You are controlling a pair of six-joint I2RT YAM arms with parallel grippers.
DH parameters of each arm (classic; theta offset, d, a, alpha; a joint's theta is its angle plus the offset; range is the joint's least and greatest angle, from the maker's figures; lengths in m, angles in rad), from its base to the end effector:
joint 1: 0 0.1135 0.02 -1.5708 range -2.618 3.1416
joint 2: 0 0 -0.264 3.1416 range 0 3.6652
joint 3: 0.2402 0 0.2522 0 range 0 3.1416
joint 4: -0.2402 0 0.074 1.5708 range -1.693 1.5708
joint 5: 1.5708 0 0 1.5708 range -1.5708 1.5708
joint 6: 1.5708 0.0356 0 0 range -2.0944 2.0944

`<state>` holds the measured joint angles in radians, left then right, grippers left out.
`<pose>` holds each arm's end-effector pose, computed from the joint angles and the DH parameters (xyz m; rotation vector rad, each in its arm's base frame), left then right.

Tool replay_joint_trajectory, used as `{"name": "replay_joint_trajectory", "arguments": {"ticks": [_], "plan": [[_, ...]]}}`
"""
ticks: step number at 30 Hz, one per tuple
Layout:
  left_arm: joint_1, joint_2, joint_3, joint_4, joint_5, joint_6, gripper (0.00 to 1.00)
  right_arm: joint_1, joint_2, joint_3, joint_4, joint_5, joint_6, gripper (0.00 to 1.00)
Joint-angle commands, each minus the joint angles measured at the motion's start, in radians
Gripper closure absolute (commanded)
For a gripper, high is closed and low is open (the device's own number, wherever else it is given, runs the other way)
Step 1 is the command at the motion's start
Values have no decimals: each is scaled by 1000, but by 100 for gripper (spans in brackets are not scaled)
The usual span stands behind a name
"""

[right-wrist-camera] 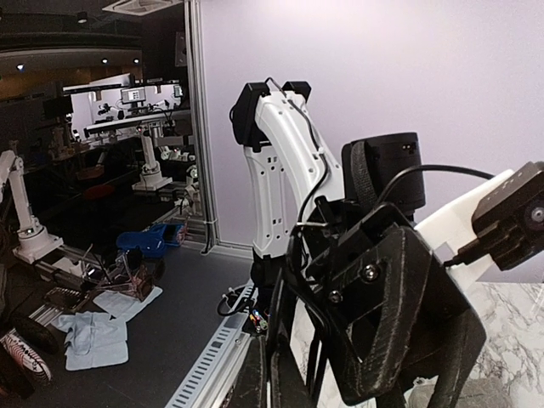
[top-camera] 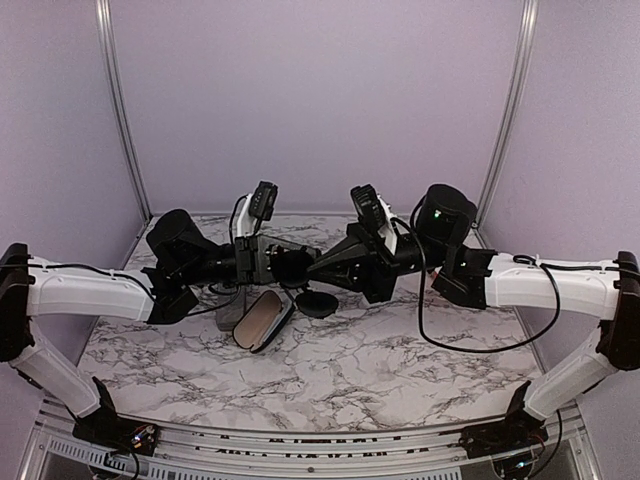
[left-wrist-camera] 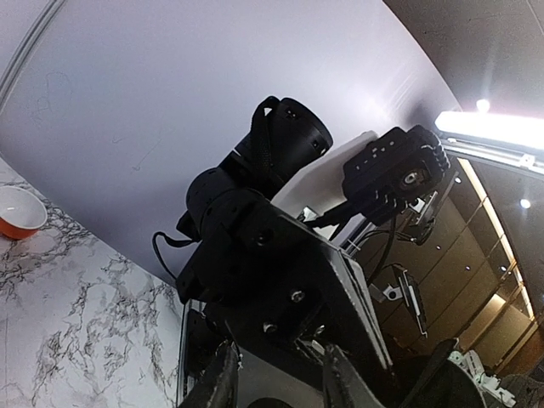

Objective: Organize the sunglasses
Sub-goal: Fold the right temple of the sunglasses on the sunglasses, then pass from the right arm to the left

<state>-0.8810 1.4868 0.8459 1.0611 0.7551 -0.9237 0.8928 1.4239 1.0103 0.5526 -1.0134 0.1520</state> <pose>0.1857 -0.2634 0.3190 0.7821 1.3424 -1.9298 0.1783 0.2695 0.3440 -1.3807 1.0119 1.5219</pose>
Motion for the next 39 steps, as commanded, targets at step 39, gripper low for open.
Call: {"name": "replay_joint_trajectory", "arguments": {"ticks": [39], "plan": [[-18, -413, -195, -319, -139, 570, 48, -2, -67, -43, 195, 183, 276, 100]]}}
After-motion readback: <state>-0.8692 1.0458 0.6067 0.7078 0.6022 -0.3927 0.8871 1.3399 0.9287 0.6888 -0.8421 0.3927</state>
